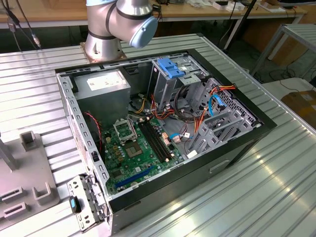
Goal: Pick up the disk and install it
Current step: 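Pick up the disk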
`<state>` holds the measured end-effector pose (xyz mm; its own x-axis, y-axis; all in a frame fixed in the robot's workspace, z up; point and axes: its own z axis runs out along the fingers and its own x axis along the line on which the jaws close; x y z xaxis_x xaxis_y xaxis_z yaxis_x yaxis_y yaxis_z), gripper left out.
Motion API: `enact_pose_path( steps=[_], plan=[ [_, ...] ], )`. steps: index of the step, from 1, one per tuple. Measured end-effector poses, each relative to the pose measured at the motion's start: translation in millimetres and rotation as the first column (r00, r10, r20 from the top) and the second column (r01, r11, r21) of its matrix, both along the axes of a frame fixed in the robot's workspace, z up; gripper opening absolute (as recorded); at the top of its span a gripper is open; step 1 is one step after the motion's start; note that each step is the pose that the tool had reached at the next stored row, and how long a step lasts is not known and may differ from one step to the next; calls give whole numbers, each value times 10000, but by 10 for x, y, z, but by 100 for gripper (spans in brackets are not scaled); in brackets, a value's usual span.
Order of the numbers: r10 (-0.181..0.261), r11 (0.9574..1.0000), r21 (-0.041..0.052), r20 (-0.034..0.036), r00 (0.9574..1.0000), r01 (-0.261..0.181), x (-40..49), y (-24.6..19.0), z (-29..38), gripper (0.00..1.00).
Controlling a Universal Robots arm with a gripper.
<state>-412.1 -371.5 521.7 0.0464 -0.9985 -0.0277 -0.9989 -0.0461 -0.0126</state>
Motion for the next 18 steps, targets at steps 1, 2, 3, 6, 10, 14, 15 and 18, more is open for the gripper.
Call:
enact_pose_path(
  steps=[1,2,3,6,10,14,15,18],
  plan=[
    [0,10000,0,0,10000,0,41,0,0,36],
    [0,10000,0,0,10000,0,97,0,0,36],
    [0,10000,0,0,10000,0,135,0,0,36],
    [0,10000,0,0,10000,0,278,0,0,36],
    [0,10000,0,1,10000,0,414,0,0,36],
    [0,10000,0,1,10000,0,478,0,0,36],
    [1,10000,0,0,10000,-1,496,0,0,36],
    [0,10000,0,0,10000,0,569,0,0,36]
  ],
)
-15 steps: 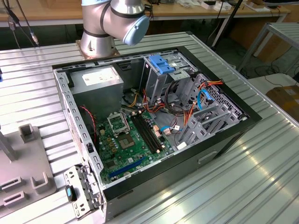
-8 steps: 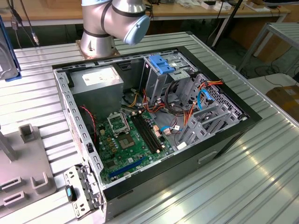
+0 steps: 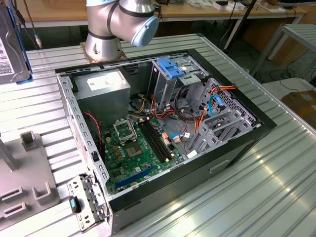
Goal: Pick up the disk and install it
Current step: 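Pick up the disk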
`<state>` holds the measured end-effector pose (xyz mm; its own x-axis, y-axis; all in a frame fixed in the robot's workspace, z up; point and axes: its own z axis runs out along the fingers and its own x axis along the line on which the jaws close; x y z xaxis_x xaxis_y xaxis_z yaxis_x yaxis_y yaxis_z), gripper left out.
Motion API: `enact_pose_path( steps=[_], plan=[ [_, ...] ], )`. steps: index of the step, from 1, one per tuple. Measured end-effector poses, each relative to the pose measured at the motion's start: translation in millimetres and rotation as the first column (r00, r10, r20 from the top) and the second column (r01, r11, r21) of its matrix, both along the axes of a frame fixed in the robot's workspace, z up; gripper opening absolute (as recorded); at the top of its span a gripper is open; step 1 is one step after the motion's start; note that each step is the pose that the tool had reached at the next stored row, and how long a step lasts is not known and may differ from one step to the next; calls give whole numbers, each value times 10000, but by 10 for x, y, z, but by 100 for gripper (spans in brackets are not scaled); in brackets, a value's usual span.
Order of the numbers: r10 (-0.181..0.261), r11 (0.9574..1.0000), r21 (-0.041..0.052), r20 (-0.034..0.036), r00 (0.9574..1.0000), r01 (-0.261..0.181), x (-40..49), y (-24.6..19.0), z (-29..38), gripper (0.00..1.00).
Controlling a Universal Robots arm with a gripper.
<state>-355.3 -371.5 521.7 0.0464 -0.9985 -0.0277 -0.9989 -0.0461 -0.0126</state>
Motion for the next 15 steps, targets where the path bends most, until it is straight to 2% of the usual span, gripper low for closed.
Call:
enact_pose_path(
  steps=[8,10,12,13,15],
  plan=[
    [0,10000,0,0,10000,0,260,0,0,36],
    [-1,10000,0,0,10000,1,385,0,0,36],
    [0,10000,0,0,10000,0,451,0,0,36],
    [-1,10000,-1,0,10000,1,561,0,0,36],
    [0,10000,0,0,10000,0,701,0,0,36]
  ],
)
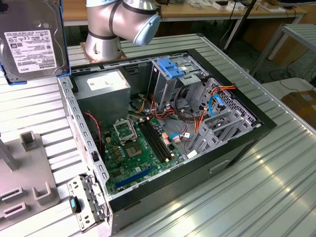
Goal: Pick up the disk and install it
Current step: 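Pick up the disk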
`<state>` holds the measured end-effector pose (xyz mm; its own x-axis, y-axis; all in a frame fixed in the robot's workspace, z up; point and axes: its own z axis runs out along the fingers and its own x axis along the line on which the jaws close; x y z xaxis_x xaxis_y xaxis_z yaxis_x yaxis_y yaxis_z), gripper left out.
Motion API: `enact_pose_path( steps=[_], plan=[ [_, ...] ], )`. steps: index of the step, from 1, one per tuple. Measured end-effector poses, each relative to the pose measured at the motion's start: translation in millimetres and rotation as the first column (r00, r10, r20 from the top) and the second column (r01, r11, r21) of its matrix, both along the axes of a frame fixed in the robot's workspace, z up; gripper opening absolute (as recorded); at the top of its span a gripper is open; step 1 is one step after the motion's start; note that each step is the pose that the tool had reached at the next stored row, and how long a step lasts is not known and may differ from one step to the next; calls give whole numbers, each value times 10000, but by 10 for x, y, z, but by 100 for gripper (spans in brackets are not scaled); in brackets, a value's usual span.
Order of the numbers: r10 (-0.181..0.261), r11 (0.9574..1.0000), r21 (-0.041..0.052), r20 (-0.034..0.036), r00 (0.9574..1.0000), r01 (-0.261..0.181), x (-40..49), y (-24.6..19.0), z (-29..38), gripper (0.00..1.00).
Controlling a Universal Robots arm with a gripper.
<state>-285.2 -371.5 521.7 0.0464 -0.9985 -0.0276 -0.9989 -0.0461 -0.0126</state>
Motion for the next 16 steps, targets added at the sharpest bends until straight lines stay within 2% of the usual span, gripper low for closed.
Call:
enact_pose_path(
  steps=[10,14,16],
  plan=[
    [0,10000,0,0,10000,0,444,0,0,36],
    [-1,10000,1,0,10000,1,758,0,0,36],
    [0,10000,0,0,10000,0,868,0,0,36]
  ],
)
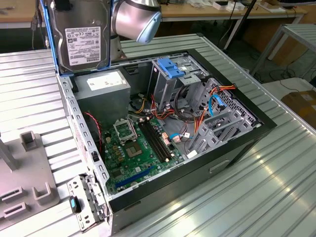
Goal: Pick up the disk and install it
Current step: 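Pick up the disk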
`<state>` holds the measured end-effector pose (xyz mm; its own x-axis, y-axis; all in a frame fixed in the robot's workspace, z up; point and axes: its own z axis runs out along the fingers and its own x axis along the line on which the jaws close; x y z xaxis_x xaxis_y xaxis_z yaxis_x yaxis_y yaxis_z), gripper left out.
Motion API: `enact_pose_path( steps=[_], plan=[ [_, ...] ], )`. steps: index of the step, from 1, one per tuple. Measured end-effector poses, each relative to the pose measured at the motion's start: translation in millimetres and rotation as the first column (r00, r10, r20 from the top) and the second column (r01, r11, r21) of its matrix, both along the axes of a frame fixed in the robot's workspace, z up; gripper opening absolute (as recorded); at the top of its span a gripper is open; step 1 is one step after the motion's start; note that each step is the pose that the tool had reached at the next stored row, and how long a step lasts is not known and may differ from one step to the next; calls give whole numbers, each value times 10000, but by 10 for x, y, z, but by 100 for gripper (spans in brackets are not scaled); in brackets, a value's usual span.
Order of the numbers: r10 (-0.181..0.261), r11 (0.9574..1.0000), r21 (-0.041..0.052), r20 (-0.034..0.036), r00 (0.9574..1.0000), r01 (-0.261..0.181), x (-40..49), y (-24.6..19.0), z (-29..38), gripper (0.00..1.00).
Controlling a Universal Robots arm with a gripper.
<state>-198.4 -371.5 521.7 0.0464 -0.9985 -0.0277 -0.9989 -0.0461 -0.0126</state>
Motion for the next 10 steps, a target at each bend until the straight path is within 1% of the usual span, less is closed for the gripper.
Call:
enact_pose_path(
  steps=[1,3,9,10],
  plan=[
    [0,10000,0,1,10000,0,62,0,0,36],
    [0,10000,0,0,10000,0,150,0,0,36],
    [0,10000,0,0,10000,0,582,0,0,36],
    [-1,10000,0,0,10000,1,617,0,0,36]
  ],
)
